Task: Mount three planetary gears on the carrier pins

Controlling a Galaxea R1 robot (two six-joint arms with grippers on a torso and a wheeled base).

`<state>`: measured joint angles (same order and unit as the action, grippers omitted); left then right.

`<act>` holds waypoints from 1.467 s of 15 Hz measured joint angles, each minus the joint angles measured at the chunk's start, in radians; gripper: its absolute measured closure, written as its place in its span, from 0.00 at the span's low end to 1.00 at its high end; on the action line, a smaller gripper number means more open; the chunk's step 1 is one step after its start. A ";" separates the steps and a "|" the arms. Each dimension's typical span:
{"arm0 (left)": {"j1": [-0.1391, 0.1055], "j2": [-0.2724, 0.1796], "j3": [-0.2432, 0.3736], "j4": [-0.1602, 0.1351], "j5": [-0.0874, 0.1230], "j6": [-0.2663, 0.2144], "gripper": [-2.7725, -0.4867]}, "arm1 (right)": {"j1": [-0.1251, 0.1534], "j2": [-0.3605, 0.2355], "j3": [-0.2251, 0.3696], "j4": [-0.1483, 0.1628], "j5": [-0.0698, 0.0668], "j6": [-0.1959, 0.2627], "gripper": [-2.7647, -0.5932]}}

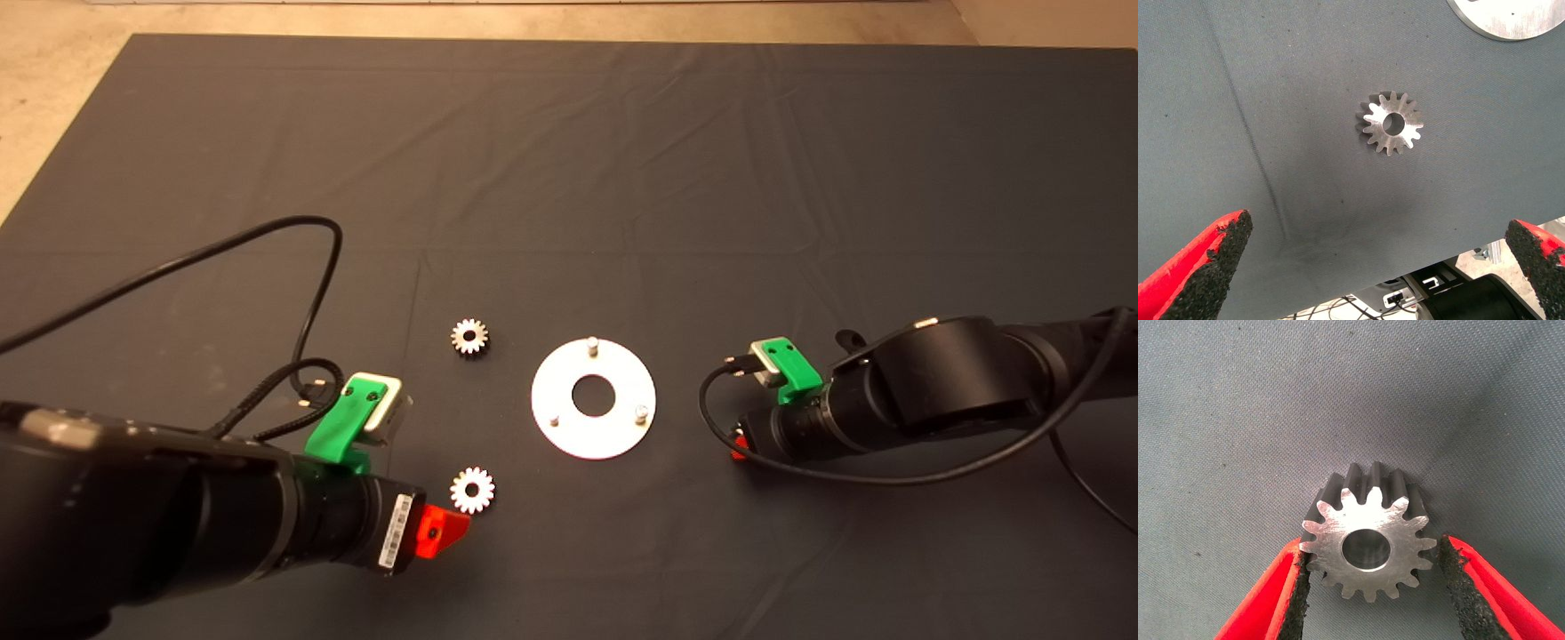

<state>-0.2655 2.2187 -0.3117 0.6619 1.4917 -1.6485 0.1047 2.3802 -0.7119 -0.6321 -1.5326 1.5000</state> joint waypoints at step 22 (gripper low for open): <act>0.000 0.001 0.000 0.000 0.000 0.000 0.01 | 0.000 0.000 0.001 -0.038 0.005 -0.008 0.79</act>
<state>-0.2655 2.2196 -0.3117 0.6619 1.4921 -1.6486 0.1047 2.3804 -0.7109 -0.6700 -1.5279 1.4921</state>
